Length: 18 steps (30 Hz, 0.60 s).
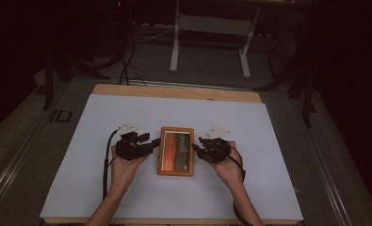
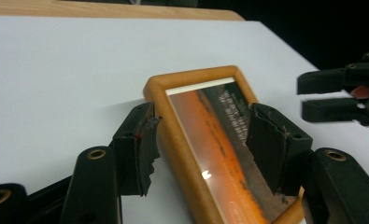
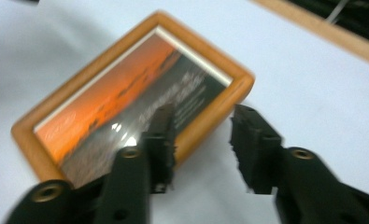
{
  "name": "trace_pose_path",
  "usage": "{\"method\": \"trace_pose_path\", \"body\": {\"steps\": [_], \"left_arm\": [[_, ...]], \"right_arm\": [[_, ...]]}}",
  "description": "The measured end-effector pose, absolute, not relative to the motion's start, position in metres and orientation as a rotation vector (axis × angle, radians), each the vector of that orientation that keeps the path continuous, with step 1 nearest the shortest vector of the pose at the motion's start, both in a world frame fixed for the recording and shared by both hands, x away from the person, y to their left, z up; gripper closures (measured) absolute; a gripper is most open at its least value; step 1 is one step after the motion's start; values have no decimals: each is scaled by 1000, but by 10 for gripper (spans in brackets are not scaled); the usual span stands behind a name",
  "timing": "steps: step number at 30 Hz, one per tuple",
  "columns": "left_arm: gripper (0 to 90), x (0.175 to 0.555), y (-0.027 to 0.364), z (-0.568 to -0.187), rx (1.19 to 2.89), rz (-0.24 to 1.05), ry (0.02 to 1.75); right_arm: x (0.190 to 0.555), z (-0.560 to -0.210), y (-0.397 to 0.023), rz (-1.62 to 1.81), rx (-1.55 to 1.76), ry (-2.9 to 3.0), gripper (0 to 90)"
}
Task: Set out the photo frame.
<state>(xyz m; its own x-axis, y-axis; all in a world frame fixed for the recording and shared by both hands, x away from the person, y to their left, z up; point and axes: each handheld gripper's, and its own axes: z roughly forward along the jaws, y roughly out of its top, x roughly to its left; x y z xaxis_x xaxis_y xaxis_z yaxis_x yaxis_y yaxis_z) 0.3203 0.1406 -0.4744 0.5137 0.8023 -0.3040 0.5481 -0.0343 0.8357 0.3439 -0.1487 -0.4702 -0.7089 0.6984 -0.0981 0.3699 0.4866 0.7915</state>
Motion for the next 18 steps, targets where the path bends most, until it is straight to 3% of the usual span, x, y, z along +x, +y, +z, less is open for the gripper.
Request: {"method": "trace_pose_path", "body": {"steps": [3,6,18], "left_arm": [[442,319,138,-471,1722,305,1123],[474,319,137,-470,1745,289,1106],[453,316,134,-468,1781,350,1112]], "right_arm": [[351,-466,-147,1106,919,2290,809],[358,-463,-145,1102,936,2270,874],[383,-478,-122,1050,910,2295,893]]}}
